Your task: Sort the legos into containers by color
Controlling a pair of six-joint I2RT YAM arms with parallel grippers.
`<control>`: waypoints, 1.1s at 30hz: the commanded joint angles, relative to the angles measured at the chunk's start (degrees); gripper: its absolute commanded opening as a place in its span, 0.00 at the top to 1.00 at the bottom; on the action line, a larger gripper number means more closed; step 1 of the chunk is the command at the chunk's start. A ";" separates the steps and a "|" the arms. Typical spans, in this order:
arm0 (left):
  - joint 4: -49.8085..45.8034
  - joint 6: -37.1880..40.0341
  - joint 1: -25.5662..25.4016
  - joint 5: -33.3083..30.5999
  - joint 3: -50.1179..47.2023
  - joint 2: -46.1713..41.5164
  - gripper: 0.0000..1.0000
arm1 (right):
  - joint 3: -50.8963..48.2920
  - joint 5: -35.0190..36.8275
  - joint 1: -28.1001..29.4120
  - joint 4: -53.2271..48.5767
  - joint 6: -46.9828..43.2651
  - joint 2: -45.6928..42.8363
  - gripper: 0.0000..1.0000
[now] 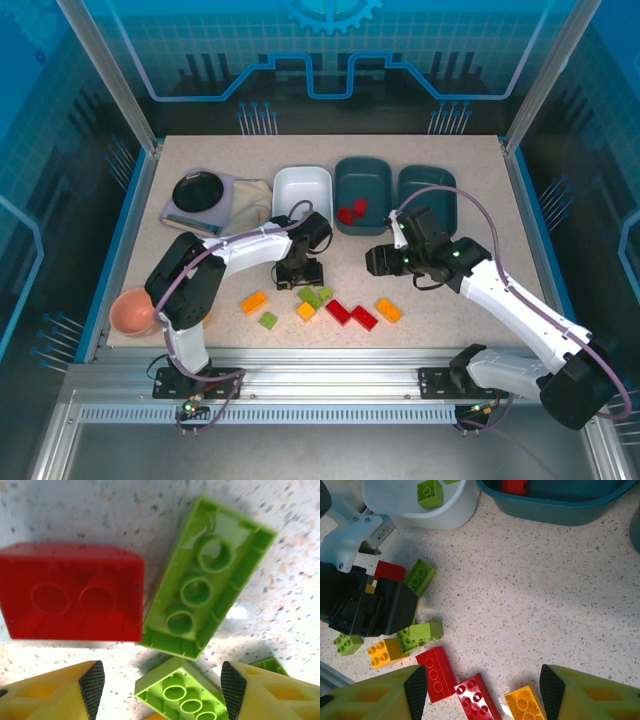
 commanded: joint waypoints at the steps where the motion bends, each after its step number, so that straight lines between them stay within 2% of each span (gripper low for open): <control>1: 0.37 3.24 0.61 -1.68 2.78 2.19 0.33 | -0.37 -0.06 1.05 0.85 1.24 -0.53 0.36; 10: 0.41 6.50 0.58 -1.41 7.80 7.85 0.36 | -0.13 0.69 1.15 -0.36 1.24 -0.50 0.36; 14: -1.14 7.06 0.48 -3.03 9.78 10.22 0.45 | -0.37 0.70 1.15 -0.39 1.73 -0.85 0.37; 18: -2.83 7.17 -0.48 -5.30 11.02 12.46 0.47 | -0.98 0.90 1.16 -0.30 2.16 -1.78 0.37; 21: -3.46 6.59 -1.29 -6.96 11.17 13.35 0.55 | -1.24 0.96 1.15 -0.21 2.30 -2.13 0.37; 25: -3.92 4.28 -2.18 -9.12 9.79 10.64 0.66 | -1.11 1.27 1.15 -0.46 2.33 -2.53 0.38; 30: -7.64 0.82 -2.85 -10.11 9.43 2.17 0.68 | -0.51 1.58 1.16 -0.65 1.96 -3.03 0.38; 33: -11.37 0.87 -2.30 -10.69 13.29 -2.60 0.68 | 0.04 0.99 1.19 0.14 1.44 -3.23 0.38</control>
